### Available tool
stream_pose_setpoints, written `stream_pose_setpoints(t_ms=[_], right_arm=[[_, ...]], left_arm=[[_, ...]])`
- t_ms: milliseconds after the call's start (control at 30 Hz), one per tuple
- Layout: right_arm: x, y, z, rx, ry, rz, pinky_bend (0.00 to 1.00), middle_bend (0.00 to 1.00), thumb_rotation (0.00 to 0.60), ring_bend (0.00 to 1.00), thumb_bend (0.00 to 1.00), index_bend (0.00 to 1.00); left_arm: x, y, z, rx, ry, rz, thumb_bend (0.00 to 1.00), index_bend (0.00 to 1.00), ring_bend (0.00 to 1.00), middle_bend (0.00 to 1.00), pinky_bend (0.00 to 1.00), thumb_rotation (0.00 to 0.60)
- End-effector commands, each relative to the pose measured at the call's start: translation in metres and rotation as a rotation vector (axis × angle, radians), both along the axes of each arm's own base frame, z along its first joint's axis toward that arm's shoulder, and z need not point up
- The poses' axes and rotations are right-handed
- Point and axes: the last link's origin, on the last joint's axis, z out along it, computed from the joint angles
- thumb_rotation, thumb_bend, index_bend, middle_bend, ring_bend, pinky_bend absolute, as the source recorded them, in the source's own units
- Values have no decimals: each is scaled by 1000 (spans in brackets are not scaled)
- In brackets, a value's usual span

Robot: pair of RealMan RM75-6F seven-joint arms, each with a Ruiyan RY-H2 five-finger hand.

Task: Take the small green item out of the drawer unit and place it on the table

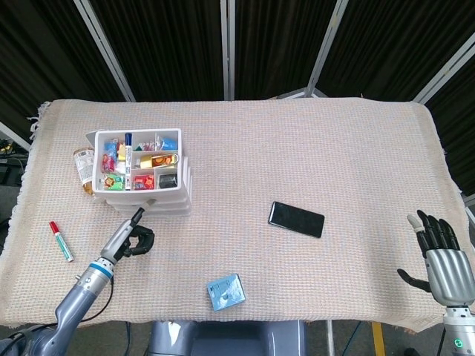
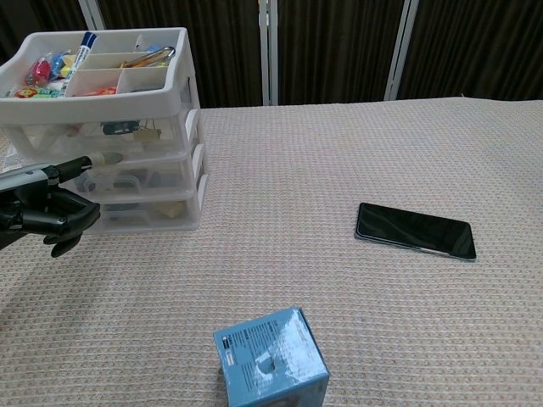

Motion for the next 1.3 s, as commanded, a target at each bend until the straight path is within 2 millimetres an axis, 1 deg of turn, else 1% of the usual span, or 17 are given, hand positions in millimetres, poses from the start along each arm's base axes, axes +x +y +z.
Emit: stream_pose_setpoints(t_ms=[33,367,533,767,1067,1200,1300], right_arm=[[0,0,0,1,1,1,0,0,600,0,21,0],[0,1,0,3,0,1,0,0,600,0,21,0],[1,1,0,2,-3,-1,0,0,600,0,22,0],[1,1,1,4,-2,-5,0,0,600,0,21,0],[2,2,4,-8,-11,-4,0,0,600,0,21,0],[2,2,4,-7,-11,-2,0,0,600,0,21,0],[2,2,3,-6,-11,0,0,0,600,0,21,0]], left_arm=[[1,0,-1,-1,-3,-3,636,19,832,810,741,600],[6,-9,0,-9,-19,-47,637,97,832,810,741,600],[6,-14,2,-9,-22,-65,637,113,832,810,741,600],[5,-21,3,-9,-19,-80,637,116,832,810,741,600],[1,-35,7,-8,-16,-103,637,116,831,810,741,600],[-1,-38,12,28,8,-134,637,116,832,810,741,600],[-3,-40,18,80,60,-162,636,92,832,810,741,600]])
